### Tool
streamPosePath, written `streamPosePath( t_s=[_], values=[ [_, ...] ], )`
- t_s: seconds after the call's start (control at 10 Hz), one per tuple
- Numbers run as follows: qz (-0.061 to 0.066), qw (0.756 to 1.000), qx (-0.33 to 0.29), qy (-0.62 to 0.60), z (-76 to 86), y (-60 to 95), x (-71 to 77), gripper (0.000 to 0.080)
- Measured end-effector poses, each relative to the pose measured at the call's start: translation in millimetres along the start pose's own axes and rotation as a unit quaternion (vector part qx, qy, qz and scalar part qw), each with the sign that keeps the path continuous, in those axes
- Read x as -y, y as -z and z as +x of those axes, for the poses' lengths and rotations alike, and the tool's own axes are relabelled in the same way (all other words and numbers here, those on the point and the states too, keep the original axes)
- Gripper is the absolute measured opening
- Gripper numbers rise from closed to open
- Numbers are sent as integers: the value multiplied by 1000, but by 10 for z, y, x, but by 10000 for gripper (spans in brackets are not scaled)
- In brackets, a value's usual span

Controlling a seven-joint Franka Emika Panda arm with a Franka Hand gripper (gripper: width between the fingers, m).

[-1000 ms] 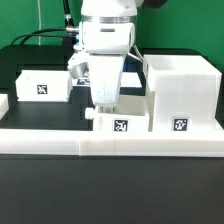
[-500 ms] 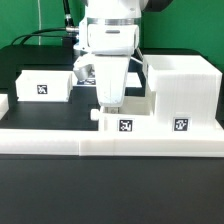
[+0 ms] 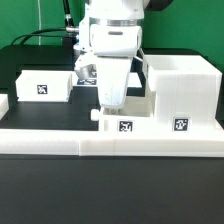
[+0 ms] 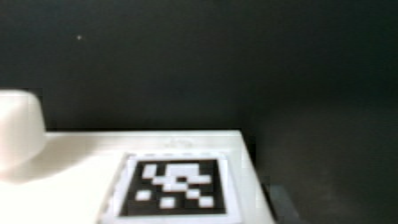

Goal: Assemble drawer

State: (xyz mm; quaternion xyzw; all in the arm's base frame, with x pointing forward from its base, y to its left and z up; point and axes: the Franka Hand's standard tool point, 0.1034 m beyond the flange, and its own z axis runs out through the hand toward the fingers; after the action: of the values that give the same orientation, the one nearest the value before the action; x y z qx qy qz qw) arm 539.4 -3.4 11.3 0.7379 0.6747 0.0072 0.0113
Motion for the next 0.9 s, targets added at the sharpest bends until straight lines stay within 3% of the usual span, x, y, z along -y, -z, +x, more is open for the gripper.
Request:
streamPosePath(
  t_s=[0.4,0.5,0.7,0.9],
  values=[
    [-2,1000,0,-6,-41,-4,0,42],
    [2,1000,1,0,31,-8,6,42],
    [24,1000,9,0,38,-8,3,42],
    [18,1000,8,-5,6,-1,-35,42]
  ],
)
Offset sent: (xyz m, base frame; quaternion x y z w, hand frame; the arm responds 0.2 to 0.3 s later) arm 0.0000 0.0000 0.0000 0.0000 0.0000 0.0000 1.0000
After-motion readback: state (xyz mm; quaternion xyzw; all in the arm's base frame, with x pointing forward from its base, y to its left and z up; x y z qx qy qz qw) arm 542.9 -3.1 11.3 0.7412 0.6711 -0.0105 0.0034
